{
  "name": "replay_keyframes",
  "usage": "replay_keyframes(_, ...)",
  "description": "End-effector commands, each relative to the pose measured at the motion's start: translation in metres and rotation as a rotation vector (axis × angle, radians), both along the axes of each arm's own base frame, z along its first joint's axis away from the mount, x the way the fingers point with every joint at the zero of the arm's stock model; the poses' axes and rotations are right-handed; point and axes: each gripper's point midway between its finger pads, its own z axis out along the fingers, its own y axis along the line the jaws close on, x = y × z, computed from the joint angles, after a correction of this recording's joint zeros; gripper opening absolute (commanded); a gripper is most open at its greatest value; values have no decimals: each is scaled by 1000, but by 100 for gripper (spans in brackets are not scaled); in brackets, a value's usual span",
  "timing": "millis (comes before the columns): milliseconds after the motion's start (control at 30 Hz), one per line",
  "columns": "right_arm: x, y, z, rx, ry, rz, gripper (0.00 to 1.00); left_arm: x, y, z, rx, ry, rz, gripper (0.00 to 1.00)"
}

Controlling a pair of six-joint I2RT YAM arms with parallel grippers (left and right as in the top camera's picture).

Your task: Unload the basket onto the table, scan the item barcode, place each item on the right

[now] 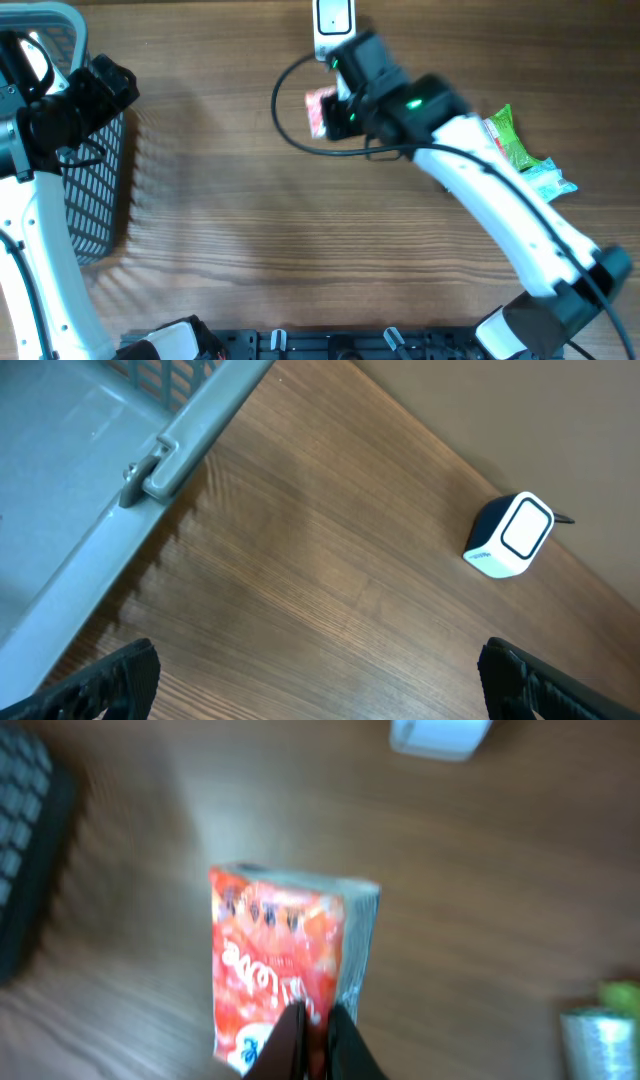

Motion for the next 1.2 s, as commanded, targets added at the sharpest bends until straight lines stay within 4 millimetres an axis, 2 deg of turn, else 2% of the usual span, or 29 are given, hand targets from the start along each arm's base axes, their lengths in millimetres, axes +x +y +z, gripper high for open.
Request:
replay_keyframes(0, 22, -27, 61, -69, -163, -67, 4, 1, -3, 4, 6, -14, -23, 100)
replay_keyframes(100, 44, -43, 96, -116, -282, -124, 4, 1, -3, 4, 6, -14, -23, 100)
replay_keyframes(167, 72, -48, 115, -218, -436, -150, 5, 1, -3, 4, 6, -14, -23, 100)
replay_keyframes(233, 94, -47, 121, -315, -531, -158, 5, 1, -3, 4, 6, -14, -23, 100)
replay_keyframes(300, 115, -44, 115, -422, -588, -162, 5, 1, -3, 4, 6, -14, -23, 100)
replay_keyframes(400, 142, -42, 92, -581, -613, -177, 5, 1, -3, 4, 6, -14, -23, 100)
replay_keyframes(500, 172, -39, 54, -779, -610, -164, 5, 1, -3, 4, 6, -14, -23, 100)
replay_keyframes(700, 217, -10, -32, -1038, -579, 56, 4, 1, -3, 4, 6, -14, -23, 100)
replay_keyframes(800, 234, 1, -64, -1168, -578, 182, 4, 1, -3, 4, 6, -14, -23, 100)
replay_keyframes(933, 247, 9, -89, -1283, -586, 282, 4, 1, -3, 4, 6, -14, -23, 100)
replay_keyframes(1067, 250, 15, -103, -1349, -580, 392, 4, 1, -3, 4, 6, -14, -23, 100)
replay_keyframes(1167, 251, 21, -108, -1327, -586, 432, 5, 1, -3, 4, 6, -14, -23, 100)
